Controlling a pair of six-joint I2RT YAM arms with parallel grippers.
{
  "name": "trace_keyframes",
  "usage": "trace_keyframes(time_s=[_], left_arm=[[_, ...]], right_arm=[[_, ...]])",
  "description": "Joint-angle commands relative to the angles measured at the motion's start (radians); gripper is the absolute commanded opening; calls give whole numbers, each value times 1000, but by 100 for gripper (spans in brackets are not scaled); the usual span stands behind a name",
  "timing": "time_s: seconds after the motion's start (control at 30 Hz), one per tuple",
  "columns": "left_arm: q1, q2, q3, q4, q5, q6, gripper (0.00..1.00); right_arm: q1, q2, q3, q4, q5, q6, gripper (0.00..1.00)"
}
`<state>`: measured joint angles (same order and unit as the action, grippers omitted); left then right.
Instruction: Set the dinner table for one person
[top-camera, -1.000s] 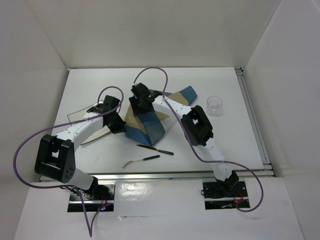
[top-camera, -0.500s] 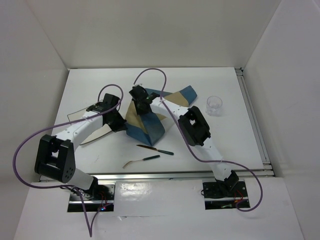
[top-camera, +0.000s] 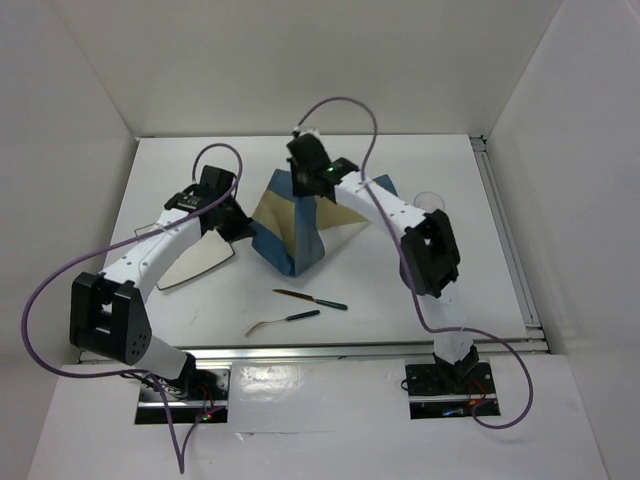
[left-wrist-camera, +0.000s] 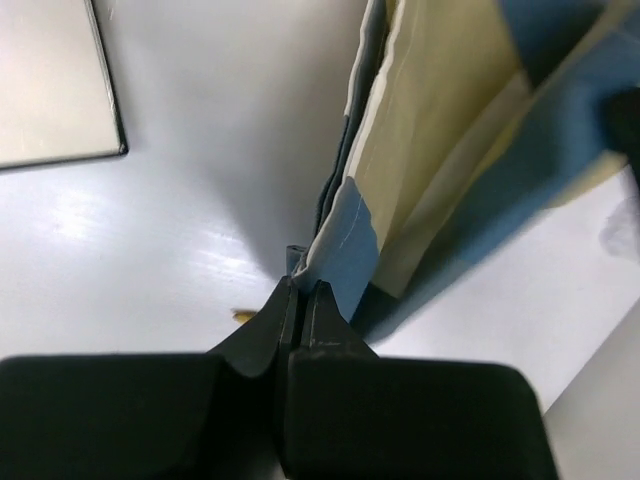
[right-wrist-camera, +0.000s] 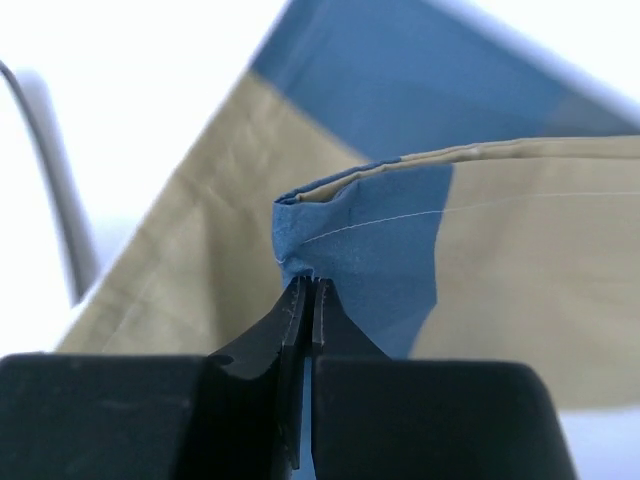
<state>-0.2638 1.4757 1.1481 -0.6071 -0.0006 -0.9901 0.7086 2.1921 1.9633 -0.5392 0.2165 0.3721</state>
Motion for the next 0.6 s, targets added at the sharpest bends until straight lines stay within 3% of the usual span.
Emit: trace_keyframes(time_s=[0.0,0.2,0.23,0.33,0.37,0.43,0.47,0.53,0.57], left_arm=[[21,18,114,4,10,45,0],[97,228,568,-20,123,123,0],[109,254,714,-46,123,136,0],[147,270,835,-92,132,157,0],[161,253,835,-80,151,157,0],[185,180,774,-28,175,157,0],[208,155,686,-10,189,157,0],[219,106,584,44,217,157,0],[219,57,464,65,231,157,0]], right_arm=[[-84,-137,45,68,-18,22,0],[-244,-81,406,77,-121,-12,0],[-260,-110,420,111,-130,-12,0],[-300,-290,266,255,-157,-12,0],[-310,-354,102,301,-157,-12,0],[-310,-478,-74,416,-148,-12,0],[-310,-594,-239,441,-147,2,0],[-310,-691,-381,455,-134,30,0],[-310,-777,-447,464,-134,43,0]])
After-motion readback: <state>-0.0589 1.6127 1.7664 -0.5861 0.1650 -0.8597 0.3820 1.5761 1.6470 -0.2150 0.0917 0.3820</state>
